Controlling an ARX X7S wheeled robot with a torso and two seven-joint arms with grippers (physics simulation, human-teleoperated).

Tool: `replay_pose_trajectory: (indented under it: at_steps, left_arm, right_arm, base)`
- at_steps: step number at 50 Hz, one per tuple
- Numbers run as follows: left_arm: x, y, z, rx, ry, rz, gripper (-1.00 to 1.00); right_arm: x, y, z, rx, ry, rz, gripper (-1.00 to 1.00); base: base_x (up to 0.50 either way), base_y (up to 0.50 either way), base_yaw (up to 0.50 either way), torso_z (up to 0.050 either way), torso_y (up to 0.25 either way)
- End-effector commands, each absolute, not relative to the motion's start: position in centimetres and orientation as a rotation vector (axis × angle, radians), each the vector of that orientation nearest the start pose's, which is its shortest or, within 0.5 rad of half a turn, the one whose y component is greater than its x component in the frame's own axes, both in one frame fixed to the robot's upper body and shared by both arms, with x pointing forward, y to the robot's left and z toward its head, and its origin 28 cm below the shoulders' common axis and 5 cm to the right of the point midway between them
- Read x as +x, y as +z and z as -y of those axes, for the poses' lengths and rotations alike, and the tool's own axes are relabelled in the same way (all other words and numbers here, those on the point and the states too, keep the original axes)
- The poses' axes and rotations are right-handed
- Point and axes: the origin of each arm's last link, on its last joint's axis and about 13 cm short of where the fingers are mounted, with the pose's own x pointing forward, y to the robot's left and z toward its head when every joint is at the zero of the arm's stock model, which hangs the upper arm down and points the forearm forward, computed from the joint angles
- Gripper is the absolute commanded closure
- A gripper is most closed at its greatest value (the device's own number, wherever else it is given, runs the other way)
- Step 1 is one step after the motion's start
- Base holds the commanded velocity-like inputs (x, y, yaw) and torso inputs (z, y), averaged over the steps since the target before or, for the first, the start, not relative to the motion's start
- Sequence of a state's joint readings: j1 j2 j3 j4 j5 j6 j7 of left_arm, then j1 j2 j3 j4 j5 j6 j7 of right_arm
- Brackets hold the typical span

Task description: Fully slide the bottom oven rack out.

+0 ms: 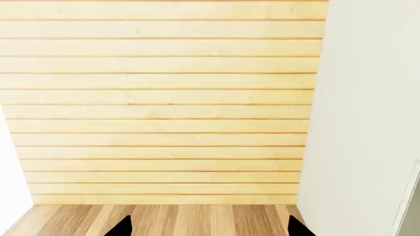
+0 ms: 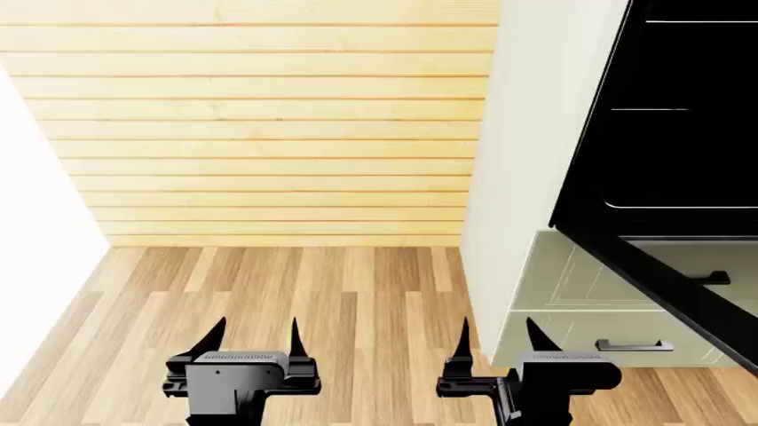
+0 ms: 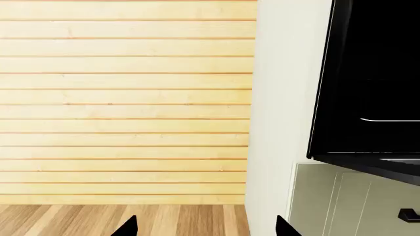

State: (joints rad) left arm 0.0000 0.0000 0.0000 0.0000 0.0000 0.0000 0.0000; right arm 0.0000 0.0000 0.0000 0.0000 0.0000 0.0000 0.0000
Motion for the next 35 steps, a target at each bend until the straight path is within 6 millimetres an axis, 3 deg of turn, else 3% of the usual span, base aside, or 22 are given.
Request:
replay_pose_trajectory:
  at_steps: [1, 6, 14, 27, 31, 35]
  left_arm:
    - [21.0, 1.5, -20.6, -0.006, 0.013, -0.011, -1.0]
    - [20.7, 3.7, -19.7, 0.002, 0.056, 0.008, -1.0]
    - [20.1, 7.2, -20.3, -0.005, 0.105, -0.04, -1.0]
    - [20.4, 18.6, -21.0, 0.009, 0.031, -0.034, -1.0]
    - [20.3, 20.6, -21.0, 0.033, 0.01, -0.018, -1.0]
    - [22.0, 23.9, -22.8, 0.081, 0.193, 0.013, -1.0]
  right_arm:
    - [21.1, 1.4, 9.6, -0.005, 0.001, -0.003, -1.0]
    - [20.7, 2.8, 9.4, 0.0, 0.007, -0.013, -1.0]
    - [20.2, 4.8, 9.2, -0.034, 0.022, 0.007, -1.0]
    - [20.1, 15.2, 10.6, -0.058, 0.01, 0.111, -1.0]
    - [20.1, 18.2, 10.9, -0.074, 0.013, 0.164, -1.0]
    - [19.9, 21.5, 11.1, -0.118, 0.017, 0.218, -1.0]
  base:
    - [0.0, 0.0, 0.0, 0.0, 0.0]
    - [0.0, 0.0, 0.0, 0.0, 0.0]
    - [0.0, 0.0, 0.0, 0.017, 0.0]
    - [0.0, 0.0, 0.0, 0.05, 0.0]
    - [0.0, 0.0, 0.0, 0.05, 0.0]
    - [0.0, 0.0, 0.0, 0.05, 0.0]
